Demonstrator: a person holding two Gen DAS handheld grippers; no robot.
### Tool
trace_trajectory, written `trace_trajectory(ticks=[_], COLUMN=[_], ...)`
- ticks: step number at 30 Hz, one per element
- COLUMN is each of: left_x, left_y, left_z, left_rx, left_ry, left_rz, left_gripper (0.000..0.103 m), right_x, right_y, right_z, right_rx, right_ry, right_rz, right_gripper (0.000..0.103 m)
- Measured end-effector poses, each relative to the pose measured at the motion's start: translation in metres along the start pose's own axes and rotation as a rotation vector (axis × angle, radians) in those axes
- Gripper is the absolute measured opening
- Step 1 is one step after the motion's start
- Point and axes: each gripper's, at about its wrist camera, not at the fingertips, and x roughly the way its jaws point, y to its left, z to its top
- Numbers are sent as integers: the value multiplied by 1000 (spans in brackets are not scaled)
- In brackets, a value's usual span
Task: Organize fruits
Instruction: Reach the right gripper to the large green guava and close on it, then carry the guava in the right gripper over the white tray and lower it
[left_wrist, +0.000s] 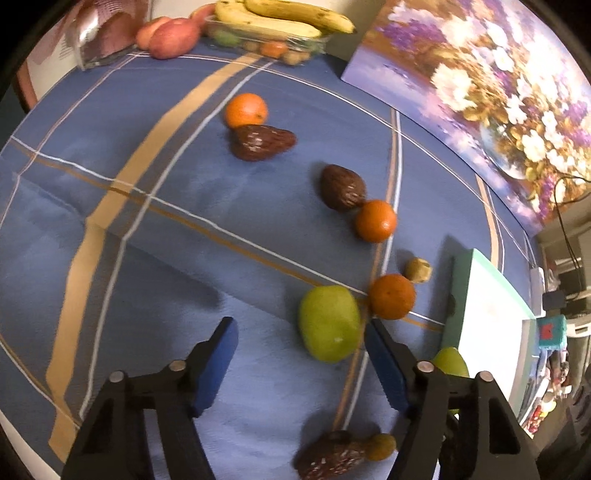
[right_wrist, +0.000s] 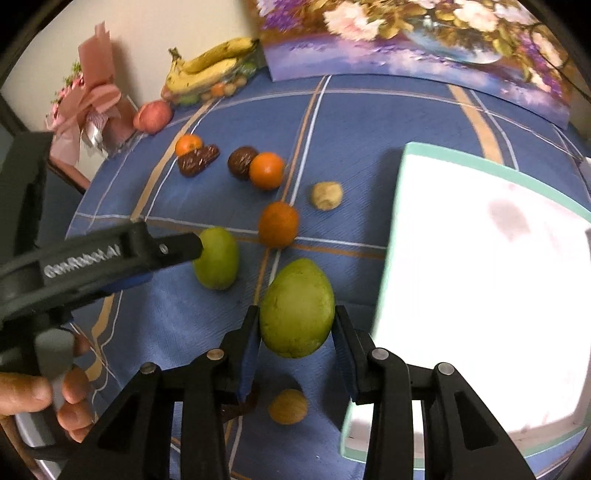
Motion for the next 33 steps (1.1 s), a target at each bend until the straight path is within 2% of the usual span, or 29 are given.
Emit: trace_trajectory(ticks=[7,10,11,17,25,33], left_x=[14,14,14,14,-16,-33], left_y=[-14,-10,-11,-20,-29,-46], left_z=[3,2,3,5,8,3], left_rx=[30,20,21,46,60,95], left_ry=[11,14,12,-3,-93,-126], left_rz=[16,-3,-8,14,-8,-47], left_gripper=[52,45,40,40,40,40], right_x=[-11,-13,-14,-18,-28,-37], right_y=[-9,-13,-13,-21,-32,-52], right_z=[4,5,5,1,4,9], right_rx=[20,24,24,35,65,123], right_ry=[-31,-36,-37,-42,-70,-96], right_rz=[4,9,10,25,39,29], right_gripper=[40,40,40,40,40,40])
